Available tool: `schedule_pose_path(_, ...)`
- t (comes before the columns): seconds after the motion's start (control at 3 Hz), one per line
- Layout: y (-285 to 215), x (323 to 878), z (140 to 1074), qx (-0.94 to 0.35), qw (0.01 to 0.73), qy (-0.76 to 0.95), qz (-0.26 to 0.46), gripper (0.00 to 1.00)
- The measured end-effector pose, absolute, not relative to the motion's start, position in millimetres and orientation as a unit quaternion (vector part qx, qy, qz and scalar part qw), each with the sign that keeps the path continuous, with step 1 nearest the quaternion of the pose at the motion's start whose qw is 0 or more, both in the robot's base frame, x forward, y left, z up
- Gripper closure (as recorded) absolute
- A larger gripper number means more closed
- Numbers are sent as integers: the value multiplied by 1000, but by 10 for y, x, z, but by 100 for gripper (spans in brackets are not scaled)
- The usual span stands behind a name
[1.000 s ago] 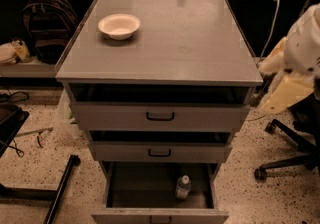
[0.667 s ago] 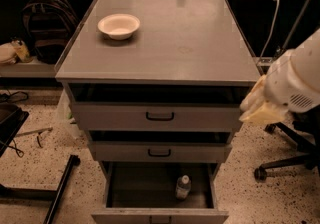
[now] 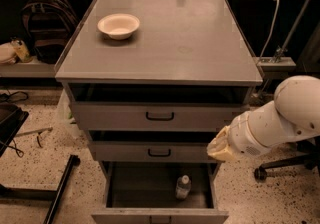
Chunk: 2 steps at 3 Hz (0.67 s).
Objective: Pick blue plastic bottle from bottom drawer and place on counter
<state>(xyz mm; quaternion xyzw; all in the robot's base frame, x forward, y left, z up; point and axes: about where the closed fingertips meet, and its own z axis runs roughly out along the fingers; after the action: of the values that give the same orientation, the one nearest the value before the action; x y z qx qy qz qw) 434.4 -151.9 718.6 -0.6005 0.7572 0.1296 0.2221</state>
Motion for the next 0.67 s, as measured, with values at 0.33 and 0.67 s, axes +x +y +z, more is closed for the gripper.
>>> schedule_pose_path(0.33, -1518, 4343, 7188, -601, 222, 757, 129, 100)
schedule_pose_path(0.67, -1550, 4380, 6766, -605, 223, 753, 131, 100)
